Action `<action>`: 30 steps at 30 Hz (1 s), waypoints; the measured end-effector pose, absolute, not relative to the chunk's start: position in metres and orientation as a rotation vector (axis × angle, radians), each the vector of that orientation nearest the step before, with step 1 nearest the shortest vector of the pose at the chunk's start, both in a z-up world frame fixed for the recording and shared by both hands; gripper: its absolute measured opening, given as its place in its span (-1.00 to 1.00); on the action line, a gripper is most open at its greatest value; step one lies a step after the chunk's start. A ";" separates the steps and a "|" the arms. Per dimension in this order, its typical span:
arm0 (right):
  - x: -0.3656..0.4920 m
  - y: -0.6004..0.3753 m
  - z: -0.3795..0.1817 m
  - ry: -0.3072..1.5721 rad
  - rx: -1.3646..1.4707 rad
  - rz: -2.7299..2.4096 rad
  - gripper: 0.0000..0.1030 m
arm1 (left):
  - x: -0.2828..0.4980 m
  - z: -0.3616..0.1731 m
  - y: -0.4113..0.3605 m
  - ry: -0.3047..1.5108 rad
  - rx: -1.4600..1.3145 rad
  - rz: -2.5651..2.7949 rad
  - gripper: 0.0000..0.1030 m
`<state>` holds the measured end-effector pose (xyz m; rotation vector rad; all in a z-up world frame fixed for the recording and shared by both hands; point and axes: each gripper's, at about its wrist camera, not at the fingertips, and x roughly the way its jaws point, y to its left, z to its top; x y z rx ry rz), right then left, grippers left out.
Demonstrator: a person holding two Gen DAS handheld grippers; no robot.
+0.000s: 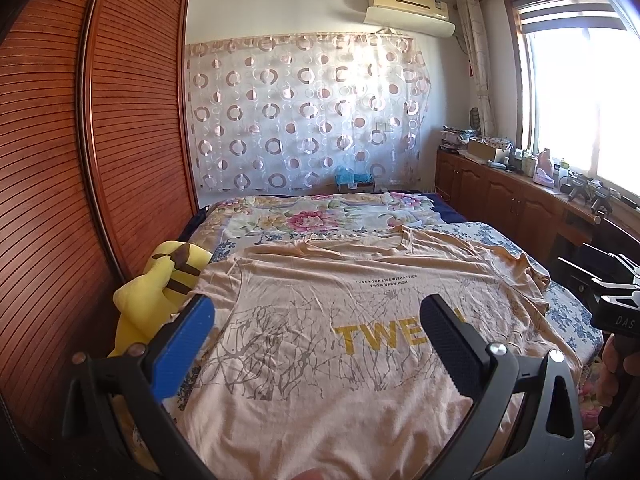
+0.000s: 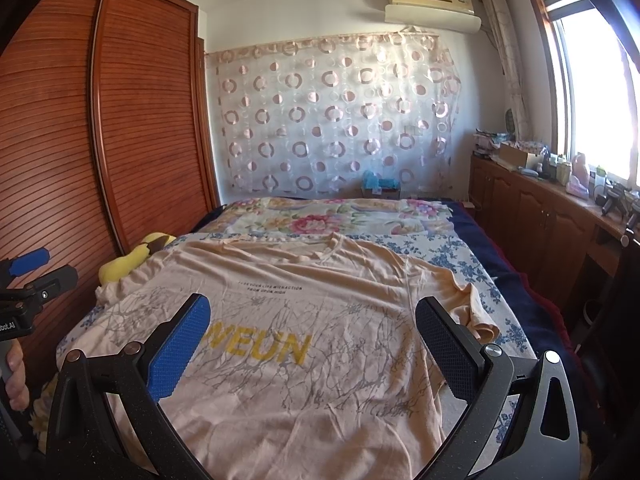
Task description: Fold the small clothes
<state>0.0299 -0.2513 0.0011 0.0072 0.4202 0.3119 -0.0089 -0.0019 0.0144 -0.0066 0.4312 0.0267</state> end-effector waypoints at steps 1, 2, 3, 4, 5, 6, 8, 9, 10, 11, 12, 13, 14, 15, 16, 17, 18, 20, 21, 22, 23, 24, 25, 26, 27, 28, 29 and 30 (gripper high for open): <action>0.030 -0.251 0.001 0.420 0.007 0.312 1.00 | -0.009 0.015 -0.002 0.431 -0.007 0.027 1.00; 0.030 -0.251 0.001 0.420 0.007 0.312 1.00 | -0.009 0.015 -0.002 0.431 -0.007 0.026 1.00; 0.030 -0.251 0.001 0.420 0.007 0.312 1.00 | -0.009 0.015 -0.002 0.431 -0.006 0.027 1.00; 0.030 -0.251 0.002 0.420 0.007 0.312 1.00 | -0.009 0.016 -0.002 0.429 -0.006 0.027 1.00; 0.029 -0.251 0.002 0.420 0.006 0.311 1.00 | -0.009 0.016 -0.003 0.429 -0.005 0.027 1.00; 0.029 -0.251 0.002 0.419 0.006 0.312 1.00 | -0.009 0.016 -0.003 0.429 -0.005 0.027 1.00; 0.030 -0.251 0.002 0.419 0.006 0.311 1.00 | -0.009 0.016 -0.003 0.429 -0.005 0.027 1.00; 0.030 -0.251 0.002 0.420 0.006 0.311 1.00 | -0.009 0.017 -0.003 0.428 -0.005 0.027 1.00; 0.029 -0.251 0.002 0.421 0.006 0.313 1.00 | -0.009 0.016 -0.003 0.429 -0.005 0.027 1.00; 0.029 -0.251 0.002 0.419 0.005 0.310 1.00 | -0.009 0.016 -0.003 0.429 -0.004 0.027 1.00; 0.029 -0.251 0.002 0.419 0.005 0.311 1.00 | -0.009 0.017 -0.003 0.428 -0.004 0.027 1.00; 0.029 -0.251 0.002 0.419 0.005 0.312 1.00 | -0.009 0.017 -0.003 0.429 -0.005 0.028 1.00; 0.029 -0.251 0.003 0.419 0.005 0.311 1.00 | -0.009 0.016 -0.003 0.429 -0.005 0.027 1.00; 0.029 -0.251 0.003 0.419 0.005 0.311 1.00 | -0.009 0.016 -0.003 0.429 -0.005 0.026 1.00; 0.029 -0.251 0.003 0.419 0.005 0.311 1.00 | -0.009 0.016 -0.003 0.429 -0.004 0.027 1.00; 0.029 -0.251 0.003 0.419 0.005 0.312 1.00 | -0.009 0.016 -0.003 0.428 -0.004 0.028 1.00; 0.029 -0.251 0.003 0.418 0.005 0.311 1.00 | -0.009 0.016 -0.003 0.428 -0.004 0.027 1.00; 0.029 -0.251 0.003 0.418 0.005 0.312 1.00 | -0.009 0.016 -0.003 0.428 -0.004 0.027 1.00; 0.028 -0.251 0.004 0.418 0.004 0.311 1.00 | -0.009 0.017 -0.003 0.427 -0.004 0.027 1.00; 0.028 -0.251 0.004 0.418 0.004 0.311 1.00 | -0.009 0.016 -0.004 0.428 -0.003 0.028 1.00; 0.029 -0.251 0.004 0.418 0.004 0.312 1.00 | -0.009 0.017 -0.004 0.427 -0.003 0.028 1.00; 0.028 -0.251 0.004 0.418 0.004 0.311 1.00 | -0.009 0.016 -0.004 0.428 -0.003 0.027 1.00; 0.028 -0.251 0.004 0.417 0.004 0.312 1.00 | -0.009 0.016 -0.004 0.428 -0.003 0.027 1.00; 0.029 -0.251 0.003 0.417 0.004 0.312 1.00 | -0.009 0.016 -0.004 0.427 -0.003 0.027 1.00; 0.029 -0.251 0.003 0.418 0.004 0.312 1.00 | -0.009 0.017 -0.004 0.427 -0.003 0.028 1.00; 0.029 -0.251 0.003 0.418 0.004 0.312 1.00 | -0.010 0.016 -0.004 0.427 -0.003 0.027 1.00; 0.028 -0.251 0.003 0.417 0.004 0.311 1.00 | -0.009 0.017 -0.004 0.426 -0.003 0.027 1.00; 0.029 -0.252 0.003 0.417 0.004 0.312 1.00 | -0.009 0.017 -0.004 0.426 -0.003 0.028 1.00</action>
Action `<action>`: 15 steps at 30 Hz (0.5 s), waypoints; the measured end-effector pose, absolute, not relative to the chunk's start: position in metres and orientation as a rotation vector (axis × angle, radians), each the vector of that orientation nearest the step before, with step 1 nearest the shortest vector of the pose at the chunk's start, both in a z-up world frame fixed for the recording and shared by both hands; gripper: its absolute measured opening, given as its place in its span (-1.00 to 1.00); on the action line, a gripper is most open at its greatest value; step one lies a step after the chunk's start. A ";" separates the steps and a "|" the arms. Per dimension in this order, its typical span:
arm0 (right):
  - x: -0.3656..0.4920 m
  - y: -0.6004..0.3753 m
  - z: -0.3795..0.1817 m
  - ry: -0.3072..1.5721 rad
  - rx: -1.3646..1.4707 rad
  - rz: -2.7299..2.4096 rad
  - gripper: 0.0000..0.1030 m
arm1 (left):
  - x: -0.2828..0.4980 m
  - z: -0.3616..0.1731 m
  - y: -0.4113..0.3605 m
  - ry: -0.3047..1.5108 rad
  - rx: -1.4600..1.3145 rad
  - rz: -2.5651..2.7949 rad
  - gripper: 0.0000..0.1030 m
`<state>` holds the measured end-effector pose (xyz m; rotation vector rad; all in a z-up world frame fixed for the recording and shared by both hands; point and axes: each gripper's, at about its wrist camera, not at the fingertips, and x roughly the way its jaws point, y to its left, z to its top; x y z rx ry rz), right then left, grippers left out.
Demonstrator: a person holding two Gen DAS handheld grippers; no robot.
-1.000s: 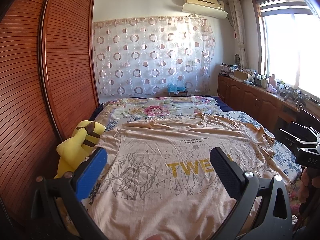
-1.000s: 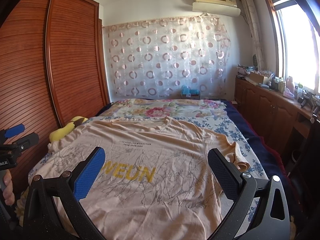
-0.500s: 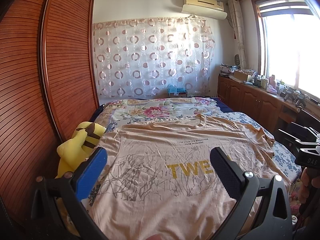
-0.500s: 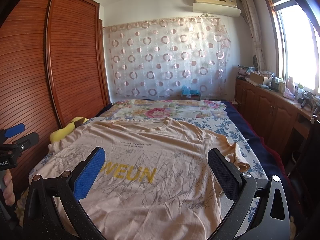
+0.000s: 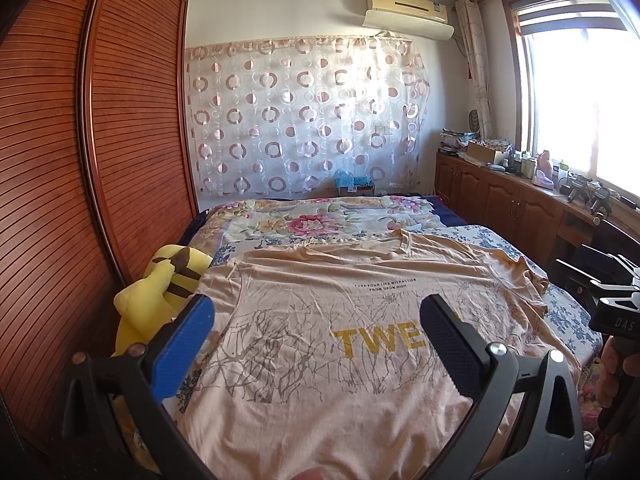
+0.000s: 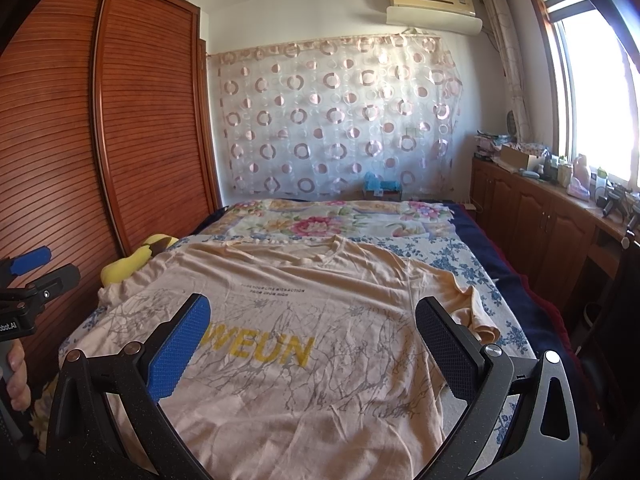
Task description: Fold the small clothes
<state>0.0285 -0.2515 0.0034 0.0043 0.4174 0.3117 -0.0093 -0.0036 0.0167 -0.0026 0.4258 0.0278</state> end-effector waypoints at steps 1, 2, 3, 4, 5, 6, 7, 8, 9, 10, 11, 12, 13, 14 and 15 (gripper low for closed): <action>0.029 -0.251 0.003 0.417 0.003 0.312 1.00 | -0.009 0.016 -0.004 0.426 -0.003 0.028 1.00; 0.029 -0.252 0.003 0.417 0.003 0.311 1.00 | -0.009 0.016 -0.004 0.427 -0.003 0.028 1.00; 0.029 -0.252 0.003 0.417 0.003 0.311 1.00 | -0.010 0.016 -0.004 0.427 -0.003 0.027 1.00; 0.029 -0.252 0.003 0.417 0.004 0.311 1.00 | -0.009 0.017 -0.004 0.426 -0.003 0.027 1.00; 0.028 -0.252 0.003 0.417 0.003 0.311 1.00 | -0.010 0.016 -0.004 0.427 -0.002 0.028 1.00; 0.029 -0.252 0.003 0.417 0.004 0.311 1.00 | -0.010 0.016 -0.004 0.427 -0.002 0.027 1.00; 0.028 -0.252 0.003 0.416 0.004 0.311 1.00 | -0.010 0.016 -0.004 0.426 -0.003 0.027 1.00; 0.028 -0.252 0.003 0.416 0.003 0.311 1.00 | -0.010 0.016 -0.004 0.426 -0.003 0.028 1.00; 0.028 -0.252 0.003 0.417 0.003 0.312 1.00 | -0.009 0.017 -0.004 0.426 -0.003 0.027 1.00; 0.029 -0.252 0.003 0.417 0.003 0.312 1.00 | -0.010 0.016 -0.004 0.426 -0.002 0.027 1.00; 0.028 -0.252 0.003 0.416 0.003 0.311 1.00 | -0.010 0.016 -0.004 0.427 -0.002 0.028 1.00; 0.029 -0.252 0.003 0.417 0.003 0.311 1.00 | -0.010 0.016 -0.004 0.426 -0.002 0.028 1.00; 0.029 -0.252 0.003 0.417 0.003 0.312 1.00 | -0.009 0.016 -0.004 0.428 -0.003 0.028 1.00; 0.028 -0.252 0.003 0.417 0.004 0.312 1.00 | -0.010 0.016 -0.004 0.427 -0.002 0.028 1.00; 0.028 -0.252 0.003 0.417 0.004 0.311 1.00 | -0.009 0.016 -0.004 0.428 -0.003 0.028 1.00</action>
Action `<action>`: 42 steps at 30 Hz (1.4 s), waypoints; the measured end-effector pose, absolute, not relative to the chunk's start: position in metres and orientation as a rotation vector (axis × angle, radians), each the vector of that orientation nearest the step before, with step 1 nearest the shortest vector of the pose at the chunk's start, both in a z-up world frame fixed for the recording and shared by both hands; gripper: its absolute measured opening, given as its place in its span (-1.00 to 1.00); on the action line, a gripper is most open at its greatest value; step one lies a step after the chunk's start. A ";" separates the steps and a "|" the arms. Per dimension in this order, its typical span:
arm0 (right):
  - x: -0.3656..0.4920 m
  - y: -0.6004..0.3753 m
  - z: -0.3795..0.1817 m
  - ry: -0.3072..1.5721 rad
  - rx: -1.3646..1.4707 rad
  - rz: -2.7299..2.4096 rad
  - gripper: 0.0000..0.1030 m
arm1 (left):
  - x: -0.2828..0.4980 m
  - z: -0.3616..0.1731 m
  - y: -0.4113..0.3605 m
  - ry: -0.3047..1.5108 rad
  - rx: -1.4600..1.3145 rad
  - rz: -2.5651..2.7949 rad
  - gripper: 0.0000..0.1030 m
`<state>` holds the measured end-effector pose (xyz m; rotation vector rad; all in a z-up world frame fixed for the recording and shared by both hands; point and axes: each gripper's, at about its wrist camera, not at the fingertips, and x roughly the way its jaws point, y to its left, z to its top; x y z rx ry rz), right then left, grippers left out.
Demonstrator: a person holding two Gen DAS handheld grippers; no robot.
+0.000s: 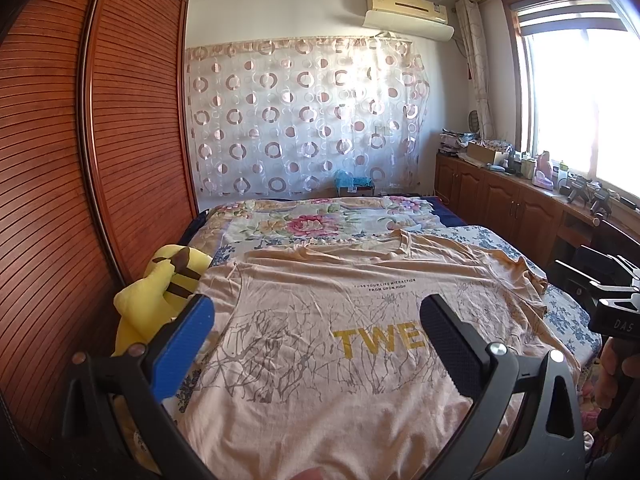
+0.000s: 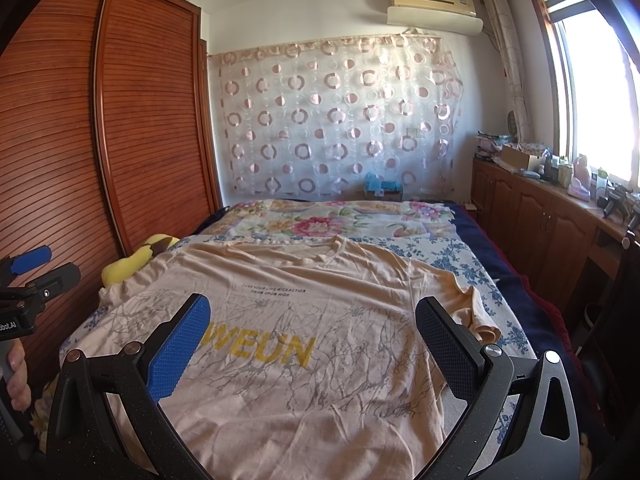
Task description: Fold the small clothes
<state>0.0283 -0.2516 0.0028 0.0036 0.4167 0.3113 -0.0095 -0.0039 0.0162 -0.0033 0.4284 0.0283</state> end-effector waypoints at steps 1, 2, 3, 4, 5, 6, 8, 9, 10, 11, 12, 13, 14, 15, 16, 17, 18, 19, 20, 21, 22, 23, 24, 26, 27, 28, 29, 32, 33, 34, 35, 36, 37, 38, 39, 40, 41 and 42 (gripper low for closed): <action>0.028 -0.252 0.003 0.417 0.004 0.312 1.00 | -0.009 0.017 -0.004 0.431 -0.004 0.029 1.00; 0.028 -0.252 0.003 0.418 0.003 0.311 1.00 | -0.008 0.018 -0.004 0.433 -0.005 0.028 1.00; 0.028 -0.252 0.003 0.419 0.004 0.312 1.00 | -0.007 0.018 -0.004 0.434 -0.007 0.027 1.00; 0.029 -0.251 0.002 0.421 0.004 0.313 1.00 | -0.006 0.018 -0.003 0.437 -0.009 0.026 1.00; 0.029 -0.251 0.002 0.421 0.003 0.314 1.00 | -0.005 0.018 -0.003 0.440 -0.010 0.027 1.00; 0.029 -0.251 0.002 0.424 0.003 0.316 1.00 | -0.004 0.017 -0.002 0.441 -0.009 0.027 1.00; 0.030 -0.251 0.001 0.429 0.002 0.319 1.00 | -0.001 0.013 -0.001 0.443 -0.009 0.030 1.00; 0.033 -0.251 -0.001 0.432 0.001 0.322 1.00 | 0.000 0.010 0.001 0.444 -0.009 0.031 1.00; 0.034 -0.251 -0.001 0.435 0.001 0.324 1.00 | 0.003 0.008 0.002 0.446 -0.008 0.034 1.00; 0.036 -0.251 -0.004 0.441 0.001 0.329 1.00 | 0.005 0.005 0.003 0.448 -0.007 0.037 1.00; 0.038 -0.251 -0.004 0.443 0.002 0.332 1.00 | 0.009 0.001 0.007 0.453 -0.008 0.036 1.00; 0.040 -0.250 -0.007 0.445 0.005 0.336 1.00 | 0.011 -0.002 0.009 0.457 -0.010 0.037 1.00; 0.042 -0.251 -0.006 0.449 0.005 0.341 1.00 | 0.014 -0.005 0.012 0.461 -0.015 0.036 1.00; 0.042 -0.247 -0.008 0.453 0.002 0.344 1.00 | 0.017 -0.007 0.015 0.468 -0.020 0.034 1.00; 0.044 -0.245 -0.009 0.455 -0.003 0.344 1.00 | 0.019 -0.009 0.019 0.474 -0.026 0.033 1.00; 0.046 -0.243 -0.010 0.458 -0.007 0.345 1.00 | 0.019 -0.012 0.019 0.476 -0.027 0.032 1.00; 0.048 -0.241 -0.012 0.461 -0.010 0.350 1.00 | 0.022 -0.016 0.024 0.486 -0.035 0.026 1.00; 0.050 -0.239 -0.013 0.464 -0.014 0.358 1.00 | 0.024 -0.018 0.027 0.491 -0.039 0.024 1.00; 0.051 -0.237 -0.015 0.467 -0.018 0.366 1.00 | 0.026 -0.022 0.032 0.499 -0.040 0.023 1.00; 0.053 -0.234 -0.017 0.471 -0.024 0.375 1.00 | 0.028 -0.025 0.035 0.506 -0.037 0.025 1.00; 0.056 -0.231 -0.020 0.480 -0.031 0.383 1.00 | 0.029 -0.028 0.039 0.512 -0.038 0.024 1.00; 0.058 -0.228 -0.023 0.489 -0.037 0.392 1.00 | 0.029 -0.031 0.041 0.516 -0.039 0.022 1.00; 0.059 -0.226 -0.026 0.496 -0.043 0.403 1.00 | 0.031 -0.034 0.046 0.526 -0.041 0.022 1.00; 0.065 -0.219 -0.034 0.521 -0.063 0.425 1.00 | 0.034 -0.039 0.056 0.542 -0.037 0.035 1.00; 0.069 -0.215 -0.038 0.537 -0.071 0.442 1.00 | 0.036 -0.041 0.061 0.551 -0.034 0.041 1.00; 0.072 -0.212 -0.042 0.548 -0.076 0.453 1.00 | 0.039 -0.044 0.068 0.563 -0.035 0.045 1.00; 0.075 -0.209 -0.045 0.561 -0.082 0.460 1.00 | 0.041 -0.047 0.073 0.574 -0.040 0.046 1.00; 0.082 -0.197 -0.054 0.590 -0.105 0.482 1.00 | 0.048 -0.054 0.097 0.618 -0.071 0.057 1.00; 0.086 -0.193 -0.057 0.600 -0.117 0.488 1.00 | 0.048 -0.054 0.102 0.625 -0.072 0.062 1.00; 0.087 -0.190 -0.059 0.605 -0.121 0.492 1.00 | 0.051 -0.056 0.111 0.634 -0.075 0.070 1.00; 0.088 -0.188 -0.061 0.610 -0.129 0.498 1.00 | 0.053 -0.058 0.118 0.643 -0.077 0.084 1.00; 0.090 -0.185 -0.064 0.618 -0.139 0.503 1.00 | 0.055 -0.060 0.125 0.649 -0.079 0.092 1.00; 0.091 -0.182 -0.065 0.624 -0.144 0.506 1.00 | 0.058 -0.061 0.130 0.656 -0.082 0.097 1.00; 0.094 -0.179 -0.069 0.634 -0.153 0.511 1.00 | 0.061 -0.062 0.135 0.663 -0.086 0.098 1.00; 0.095 -0.177 -0.072 0.640 -0.159 0.513 1.00 | 0.064 -0.064 0.143 0.672 -0.101 0.092 1.00; 0.097 -0.175 -0.075 0.650 -0.169 0.515 1.00 | 0.066 -0.065 0.148 0.681 -0.109 0.090 0.94; 0.098 -0.173 -0.077 0.657 -0.175 0.517 1.00 | 0.069 -0.067 0.152 0.690 -0.112 0.089 0.92; 0.100 -0.171 -0.079 0.666 -0.185 0.519 1.00 | 0.073 -0.070 0.157 0.700 -0.115 0.084 0.91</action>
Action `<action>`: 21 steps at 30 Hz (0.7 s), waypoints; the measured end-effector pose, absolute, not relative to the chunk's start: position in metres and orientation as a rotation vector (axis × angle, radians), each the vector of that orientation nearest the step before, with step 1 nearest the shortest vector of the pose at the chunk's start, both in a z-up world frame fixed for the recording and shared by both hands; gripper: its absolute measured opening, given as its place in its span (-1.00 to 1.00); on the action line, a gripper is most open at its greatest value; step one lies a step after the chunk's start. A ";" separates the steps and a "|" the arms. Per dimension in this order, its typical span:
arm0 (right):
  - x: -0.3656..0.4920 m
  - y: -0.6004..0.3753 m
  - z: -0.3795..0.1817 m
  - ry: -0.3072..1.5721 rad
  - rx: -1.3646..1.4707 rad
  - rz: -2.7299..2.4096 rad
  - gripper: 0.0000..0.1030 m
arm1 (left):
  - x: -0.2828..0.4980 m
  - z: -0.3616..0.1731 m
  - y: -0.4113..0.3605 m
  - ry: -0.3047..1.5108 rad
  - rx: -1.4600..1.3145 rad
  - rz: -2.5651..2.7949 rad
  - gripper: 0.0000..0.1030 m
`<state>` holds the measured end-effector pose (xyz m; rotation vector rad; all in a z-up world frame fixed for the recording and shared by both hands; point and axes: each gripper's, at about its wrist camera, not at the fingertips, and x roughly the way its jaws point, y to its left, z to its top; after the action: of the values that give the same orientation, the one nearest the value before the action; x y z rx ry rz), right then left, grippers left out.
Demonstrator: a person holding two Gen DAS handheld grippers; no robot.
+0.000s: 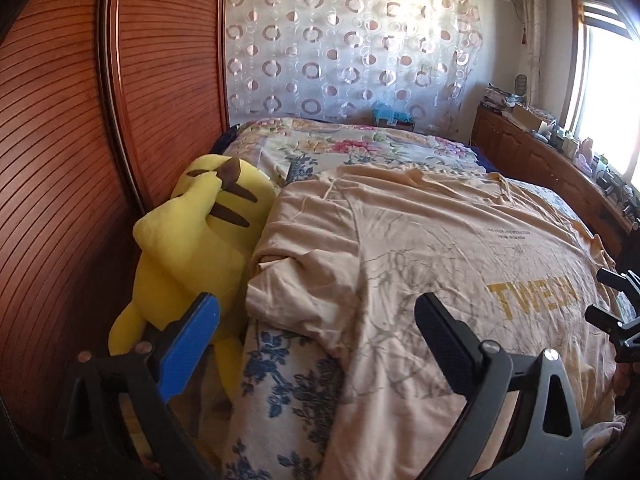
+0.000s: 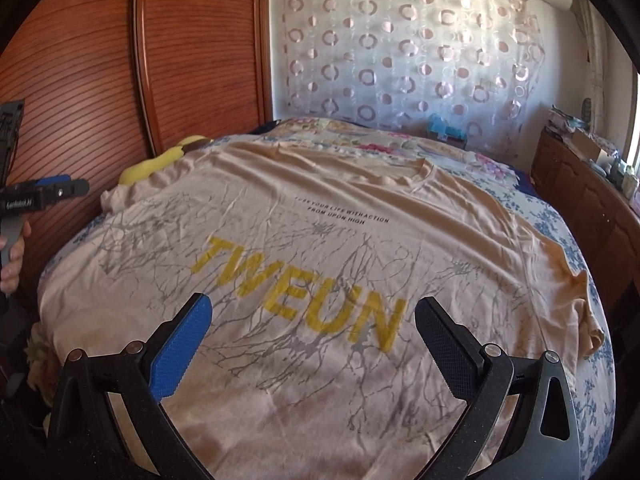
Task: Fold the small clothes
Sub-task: 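Lower the left tool to the shirt's side edge and grasp it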
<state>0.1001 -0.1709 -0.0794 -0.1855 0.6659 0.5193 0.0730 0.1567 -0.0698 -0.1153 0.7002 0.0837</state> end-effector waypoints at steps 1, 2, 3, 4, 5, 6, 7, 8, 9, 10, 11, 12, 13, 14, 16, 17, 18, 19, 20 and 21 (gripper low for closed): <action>0.101 -0.169 -0.080 0.669 -0.192 0.520 1.00 | 0.076 -0.072 0.161 0.709 -0.124 0.071 0.88; 0.102 -0.168 -0.082 0.672 -0.205 0.519 1.00 | 0.078 -0.072 0.165 0.718 -0.134 0.062 0.84; 0.103 -0.166 -0.083 0.675 -0.216 0.519 1.00 | 0.081 -0.075 0.168 0.729 -0.151 0.051 0.82; 0.105 -0.165 -0.083 0.675 -0.224 0.519 1.00 | 0.086 -0.079 0.174 0.745 -0.174 0.047 0.77; 0.106 -0.164 -0.083 0.675 -0.227 0.521 1.00 | 0.088 -0.081 0.177 0.752 -0.183 0.046 0.74; 0.106 -0.164 -0.083 0.676 -0.229 0.523 1.00 | 0.092 -0.084 0.182 0.764 -0.198 0.044 0.72; 0.107 -0.164 -0.084 0.677 -0.231 0.524 1.00 | 0.097 -0.090 0.187 0.785 -0.215 0.042 0.67; 0.108 -0.164 -0.084 0.682 -0.232 0.525 1.00 | 0.100 -0.091 0.189 0.797 -0.222 0.039 0.66; 0.110 -0.164 -0.086 0.689 -0.235 0.523 1.00 | 0.105 -0.095 0.193 0.811 -0.232 0.035 0.65; 0.111 -0.163 -0.088 0.695 -0.236 0.521 1.00 | 0.110 -0.101 0.196 0.832 -0.245 0.025 0.55; 0.112 -0.163 -0.091 0.702 -0.235 0.519 1.00 | 0.113 -0.103 0.199 0.841 -0.250 0.023 0.49; 0.113 -0.163 -0.092 0.710 -0.232 0.520 1.00 | 0.116 -0.106 0.201 0.857 -0.253 0.024 0.48; 0.113 -0.164 -0.092 0.709 -0.226 0.524 1.00 | 0.118 -0.109 0.202 0.869 -0.257 0.017 0.41; 0.113 -0.164 -0.092 0.706 -0.227 0.522 1.00 | 0.121 -0.112 0.203 0.882 -0.266 0.004 0.24; 0.114 -0.164 -0.093 0.710 -0.223 0.521 1.00 | 0.123 -0.114 0.204 0.900 -0.283 -0.009 0.07; 0.113 -0.164 -0.094 0.711 -0.222 0.521 1.00 | 0.124 -0.114 0.205 0.902 -0.282 -0.012 -0.07; 0.113 -0.164 -0.094 0.711 -0.222 0.521 1.00 | 0.124 -0.114 0.204 0.903 -0.274 -0.015 -0.16; 0.113 -0.164 -0.094 0.709 -0.222 0.521 1.00 | 0.124 -0.114 0.203 0.903 -0.261 -0.010 -0.37; 0.113 -0.164 -0.094 0.709 -0.222 0.522 1.00 | 0.124 -0.113 0.203 0.901 -0.251 -0.007 -0.57; 0.114 -0.165 -0.094 0.706 -0.221 0.522 1.00 | 0.123 -0.111 0.200 0.899 -0.235 -0.009 -0.64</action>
<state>0.1136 -0.1649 -0.0942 -0.2214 0.7056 0.5216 0.1225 0.2001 -0.1109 -0.2346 0.8988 -0.0092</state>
